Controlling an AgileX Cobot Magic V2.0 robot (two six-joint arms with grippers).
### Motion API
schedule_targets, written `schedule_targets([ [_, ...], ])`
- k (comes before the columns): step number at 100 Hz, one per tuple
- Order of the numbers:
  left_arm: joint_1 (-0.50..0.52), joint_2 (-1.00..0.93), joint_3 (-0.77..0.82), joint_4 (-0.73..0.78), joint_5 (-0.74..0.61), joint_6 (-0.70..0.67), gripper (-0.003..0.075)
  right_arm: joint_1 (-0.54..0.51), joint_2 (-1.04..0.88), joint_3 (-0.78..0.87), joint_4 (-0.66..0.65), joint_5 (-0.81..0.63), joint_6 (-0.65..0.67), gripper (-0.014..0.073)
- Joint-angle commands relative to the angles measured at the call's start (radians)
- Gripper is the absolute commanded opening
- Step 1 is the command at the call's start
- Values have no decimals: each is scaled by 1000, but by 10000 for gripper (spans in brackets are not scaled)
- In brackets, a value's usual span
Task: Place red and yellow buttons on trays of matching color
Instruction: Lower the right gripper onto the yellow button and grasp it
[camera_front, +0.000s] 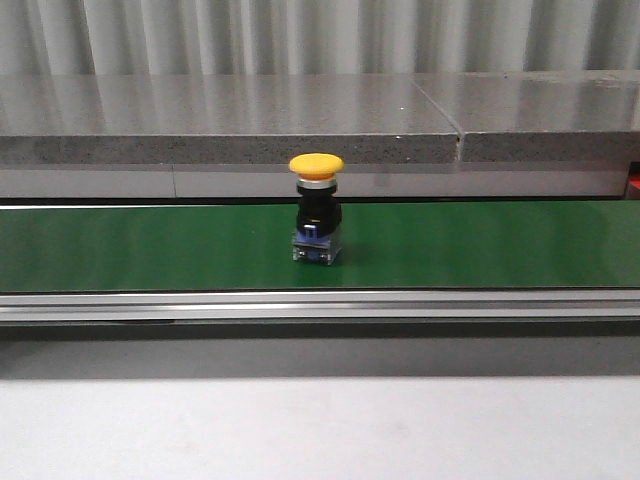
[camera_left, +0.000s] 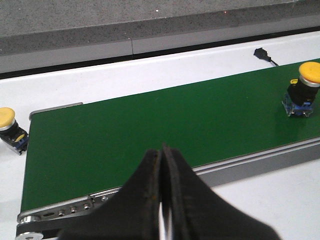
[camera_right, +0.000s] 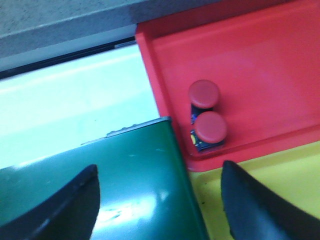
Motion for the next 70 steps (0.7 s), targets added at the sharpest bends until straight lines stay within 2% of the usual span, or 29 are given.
schedule_targets([
  [1, -7, 2, -25, -10, -68, -2, -20, 47, -33, -25, 15, -13, -4, 571],
  [12, -7, 2, -25, -10, -68, -2, -20, 129, -33, -25, 26, -4, -4, 601],
  [36, -7, 2, -25, -10, -68, -2, -20, 311, -21, -33, 27, 7, -4, 601],
  [56, -7, 2, -25, -10, -68, -2, -20, 408, 43, -123, 27, 111, -5, 601],
  [70, -7, 2, -25, -10, -68, -2, -20, 473, 105, -212, 32, 221, -67, 601],
])
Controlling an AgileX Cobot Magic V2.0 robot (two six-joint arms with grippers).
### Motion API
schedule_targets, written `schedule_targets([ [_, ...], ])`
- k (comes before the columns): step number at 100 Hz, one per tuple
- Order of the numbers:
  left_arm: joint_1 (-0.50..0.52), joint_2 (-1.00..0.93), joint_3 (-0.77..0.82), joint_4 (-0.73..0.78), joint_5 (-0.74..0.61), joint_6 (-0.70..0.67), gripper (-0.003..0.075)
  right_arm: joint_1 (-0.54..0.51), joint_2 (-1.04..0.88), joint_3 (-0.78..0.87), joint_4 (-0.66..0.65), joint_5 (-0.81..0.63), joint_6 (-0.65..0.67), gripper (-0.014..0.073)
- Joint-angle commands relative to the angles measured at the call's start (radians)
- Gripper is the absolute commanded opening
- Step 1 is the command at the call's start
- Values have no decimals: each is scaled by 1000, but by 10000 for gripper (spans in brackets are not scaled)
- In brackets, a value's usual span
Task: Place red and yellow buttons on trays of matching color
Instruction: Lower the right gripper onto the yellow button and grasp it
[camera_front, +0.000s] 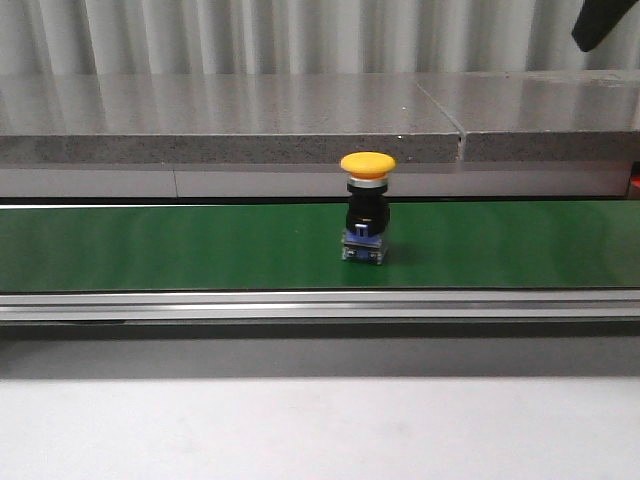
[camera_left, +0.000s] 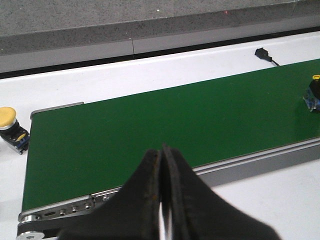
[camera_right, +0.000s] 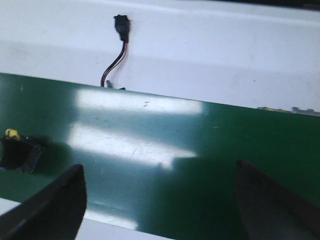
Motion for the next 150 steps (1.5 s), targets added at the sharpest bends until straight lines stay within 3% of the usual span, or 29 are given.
schedule_targets([
  [1, -7, 2, -25, -10, -68, -2, -20, 41, 13, -91, 13, 42, -59, 601],
  [44, -7, 2, -25, -10, -68, -2, -20, 154, 197, -213, 157, 223, -396, 601],
  [88, -7, 2, -25, -10, -68, -2, -20, 156, 310, -213, 288, 217, -578, 600],
  [111, -7, 2, -25, -10, -68, -2, -20, 156, 355, -213, 295, 158, -590, 589],
  [121, -7, 2, -25, -10, -68, -2, -20, 156, 358, -213, 294, 146, -590, 514],
  [140, -7, 2, -25, -10, -68, -2, -20, 156, 357, -213, 291, 148, -590, 227],
  [150, -7, 2, -25, -10, -68, -2, -20, 154, 355, -213, 291, 146, -590, 155],
])
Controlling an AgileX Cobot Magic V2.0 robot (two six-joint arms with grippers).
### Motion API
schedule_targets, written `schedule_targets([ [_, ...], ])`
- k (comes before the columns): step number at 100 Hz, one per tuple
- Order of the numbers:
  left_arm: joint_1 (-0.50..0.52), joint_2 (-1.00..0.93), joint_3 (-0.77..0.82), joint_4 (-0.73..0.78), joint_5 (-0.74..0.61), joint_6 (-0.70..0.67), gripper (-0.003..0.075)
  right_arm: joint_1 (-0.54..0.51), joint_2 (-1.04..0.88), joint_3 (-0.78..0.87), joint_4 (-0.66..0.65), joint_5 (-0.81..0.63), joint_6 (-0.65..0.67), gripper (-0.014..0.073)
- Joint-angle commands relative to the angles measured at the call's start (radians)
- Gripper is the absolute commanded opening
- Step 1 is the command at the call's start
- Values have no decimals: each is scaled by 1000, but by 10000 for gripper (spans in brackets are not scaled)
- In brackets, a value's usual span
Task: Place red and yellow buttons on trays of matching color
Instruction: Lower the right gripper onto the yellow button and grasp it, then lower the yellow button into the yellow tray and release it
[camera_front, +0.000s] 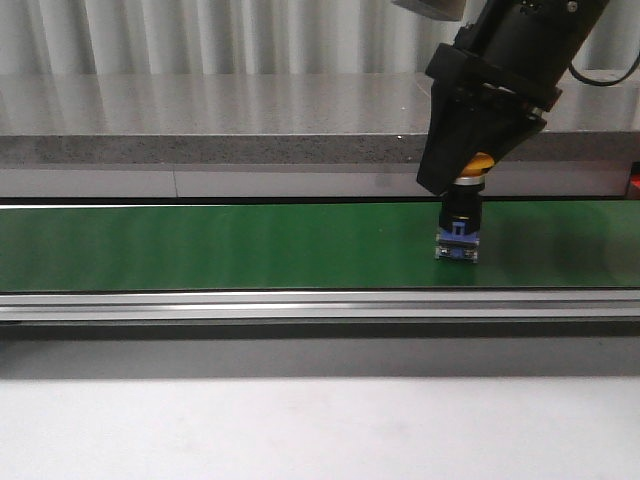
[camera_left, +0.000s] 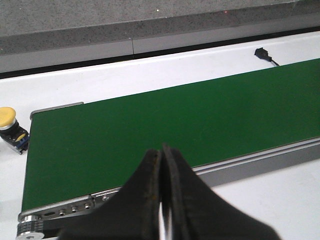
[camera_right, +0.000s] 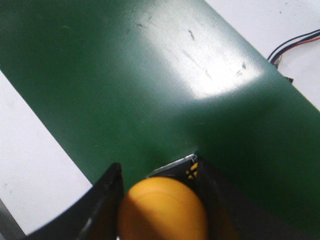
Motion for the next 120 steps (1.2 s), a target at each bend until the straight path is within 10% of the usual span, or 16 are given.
schedule_targets([
  [1, -7, 2, -25, -10, -68, -2, -20, -3, -50, -33, 32, -16, -18, 153],
  [120, -7, 2, -25, -10, -68, -2, -20, -639, -235, -18, -35, -115, 374, 146],
])
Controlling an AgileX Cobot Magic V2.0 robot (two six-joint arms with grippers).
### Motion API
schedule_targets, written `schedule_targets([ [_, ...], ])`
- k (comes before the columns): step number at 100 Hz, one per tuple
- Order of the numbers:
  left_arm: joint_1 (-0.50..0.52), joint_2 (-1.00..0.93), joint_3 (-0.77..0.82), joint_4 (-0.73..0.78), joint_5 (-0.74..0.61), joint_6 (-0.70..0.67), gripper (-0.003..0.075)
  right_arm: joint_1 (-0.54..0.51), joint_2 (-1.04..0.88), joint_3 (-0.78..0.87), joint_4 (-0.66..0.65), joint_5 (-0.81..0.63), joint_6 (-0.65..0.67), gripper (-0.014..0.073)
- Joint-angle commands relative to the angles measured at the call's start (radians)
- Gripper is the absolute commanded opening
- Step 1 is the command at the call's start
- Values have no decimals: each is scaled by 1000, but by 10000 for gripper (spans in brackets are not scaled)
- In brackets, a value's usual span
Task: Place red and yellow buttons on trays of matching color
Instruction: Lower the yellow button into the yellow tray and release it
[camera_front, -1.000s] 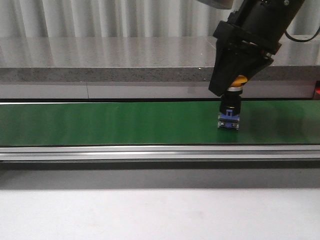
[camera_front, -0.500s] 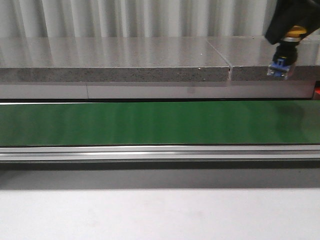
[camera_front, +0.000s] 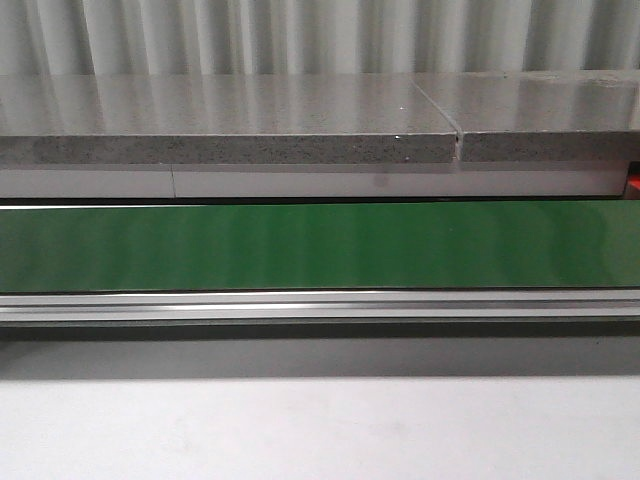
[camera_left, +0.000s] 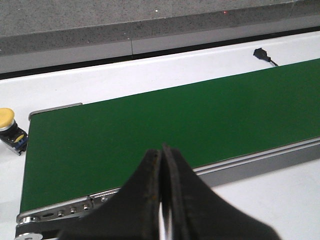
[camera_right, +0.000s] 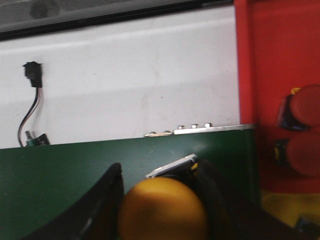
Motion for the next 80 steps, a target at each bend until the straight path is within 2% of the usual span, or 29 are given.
schedule_targets([
  [1, -7, 2, -25, -10, -68, -2, -20, -46, -50, -17, -12, -43, 32, 146],
  [15, -7, 2, -25, -10, -68, -2, -20, -118, -50, -16, -60, -64, 75, 146],
  [38, -7, 2, -25, -10, -68, -2, -20, -237, -49, 10, -62, -131, 84, 146],
  [61, -7, 2, -25, -10, -68, -2, -20, -354, -44, 102, -62, -232, 121, 146],
  [80, -7, 2, -25, -10, -68, -2, -20, -406, -43, 194, -62, -315, 128, 146],
])
